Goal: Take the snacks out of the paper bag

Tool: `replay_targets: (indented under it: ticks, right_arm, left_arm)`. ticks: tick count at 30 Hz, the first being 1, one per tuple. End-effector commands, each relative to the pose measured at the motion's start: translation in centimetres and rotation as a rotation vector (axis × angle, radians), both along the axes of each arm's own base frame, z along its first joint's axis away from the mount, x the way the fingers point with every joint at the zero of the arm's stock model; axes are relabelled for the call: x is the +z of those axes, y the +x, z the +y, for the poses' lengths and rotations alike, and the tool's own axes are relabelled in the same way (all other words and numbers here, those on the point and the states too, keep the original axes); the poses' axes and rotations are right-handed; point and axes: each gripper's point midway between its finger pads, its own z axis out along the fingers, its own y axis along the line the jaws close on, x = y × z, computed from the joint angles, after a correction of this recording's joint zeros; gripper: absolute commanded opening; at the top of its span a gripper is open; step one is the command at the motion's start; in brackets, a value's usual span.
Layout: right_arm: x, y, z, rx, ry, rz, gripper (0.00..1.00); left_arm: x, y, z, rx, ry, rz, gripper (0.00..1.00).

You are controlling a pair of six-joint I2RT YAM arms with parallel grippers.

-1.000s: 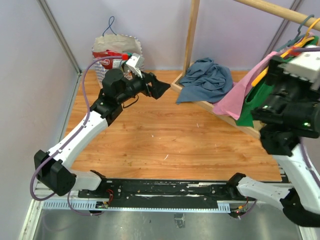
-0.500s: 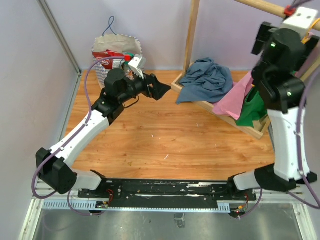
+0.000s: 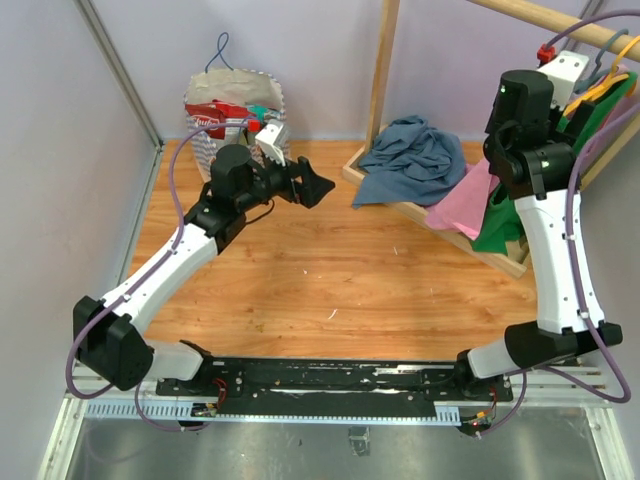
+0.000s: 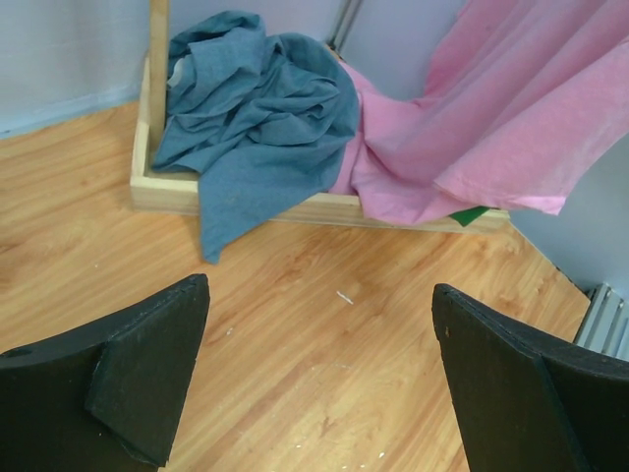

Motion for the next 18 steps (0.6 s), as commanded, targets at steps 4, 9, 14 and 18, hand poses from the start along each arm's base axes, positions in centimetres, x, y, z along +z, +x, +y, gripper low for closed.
replay_targets:
  ticks: [4,9,14,18]
  right_arm:
    - [-1.2,1.2,0.1,0.005,0.046,-0.058,0.73]
    - [-2.5,2.6,1.1,0.035,0.04,-0.026,0.45]
    - [-2.8,4.8,3.9,0.106,-0.017,-0.001,0.37]
    - [-2.9,7.3,6.9,0.175,-0.058,0.035,0.34]
  left_arm:
    - [0.2,0.1,0.9,0.007,0.007,-0.021,1.0]
    - [-0.2,0.3,2.0,0.037,0.018,-0.012,1.0]
    - [-0.2,0.6,3.5,0.078,0.024,-0.006,1.0]
    - [-0.3,0.8,4.4,0.106,0.023,0.003,1.0]
